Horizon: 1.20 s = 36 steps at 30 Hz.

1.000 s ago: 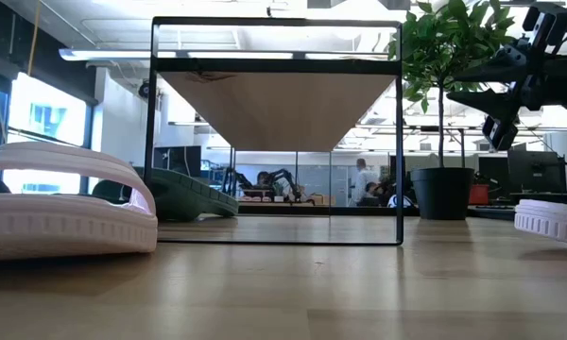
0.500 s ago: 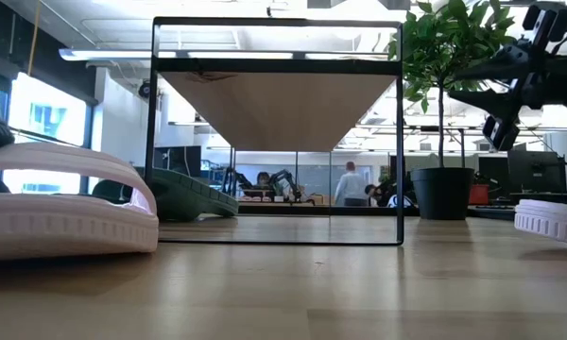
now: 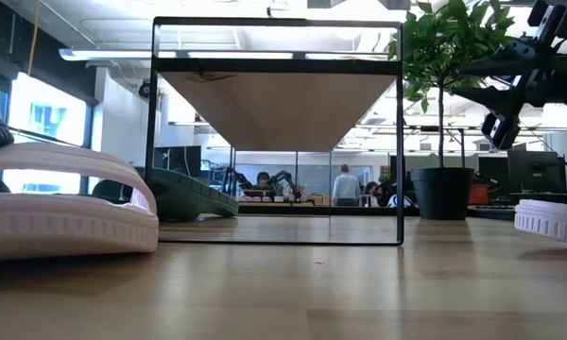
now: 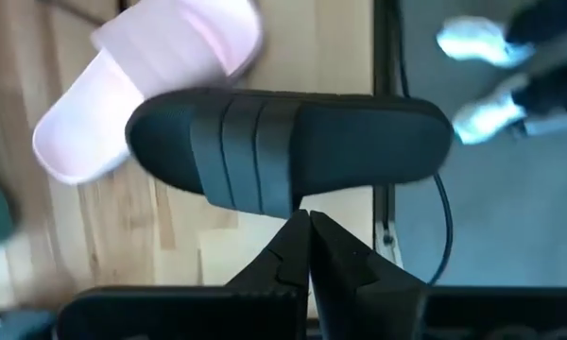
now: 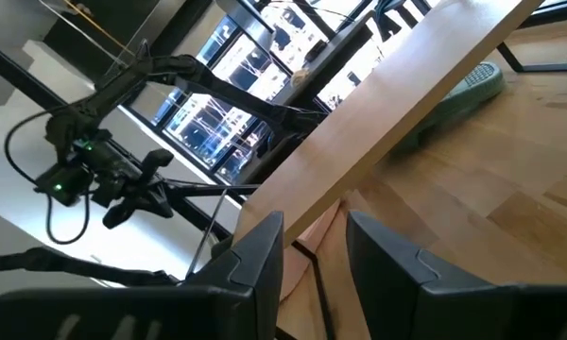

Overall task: Pick and place slides into the shelf
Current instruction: Put the left black slide on the shelf

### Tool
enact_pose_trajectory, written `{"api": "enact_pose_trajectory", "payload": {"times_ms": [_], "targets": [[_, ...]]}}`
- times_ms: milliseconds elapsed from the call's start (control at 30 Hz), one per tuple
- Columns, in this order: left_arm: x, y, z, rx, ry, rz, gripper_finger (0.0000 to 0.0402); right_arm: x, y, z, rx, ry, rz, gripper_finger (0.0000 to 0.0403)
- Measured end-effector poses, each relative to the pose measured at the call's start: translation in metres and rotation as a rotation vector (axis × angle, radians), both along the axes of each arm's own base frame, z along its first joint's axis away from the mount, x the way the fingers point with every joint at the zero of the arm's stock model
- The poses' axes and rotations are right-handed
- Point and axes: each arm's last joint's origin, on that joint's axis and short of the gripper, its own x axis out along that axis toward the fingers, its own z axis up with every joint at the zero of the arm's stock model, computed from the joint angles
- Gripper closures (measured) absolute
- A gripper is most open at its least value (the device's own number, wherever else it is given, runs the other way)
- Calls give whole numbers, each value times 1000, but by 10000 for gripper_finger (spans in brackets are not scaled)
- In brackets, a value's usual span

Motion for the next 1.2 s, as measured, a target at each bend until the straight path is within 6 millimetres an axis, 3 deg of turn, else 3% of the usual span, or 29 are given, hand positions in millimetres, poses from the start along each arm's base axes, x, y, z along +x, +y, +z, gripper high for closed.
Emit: {"api": "enact_pose_trajectory", "payload": {"times_ms": [133,300,633,833,1200], "targets": [[-14,-13,-12,1,-75,146,400,0,0,0,-1,0,-2,295],[-18,-32,-42,-69,-149,162,375,0,0,0,-68,2,-9,295],[-20,-28,-99,-48,-80,182,205,0,-1,0,-109,5,-27,295],[-29,-16,-103,42,0,315,146,0,-1,0,-134,8,-52,295],[-18,-17,-117,121,-45,249,135,0,-2,0,-153,12,-64,295]]}}
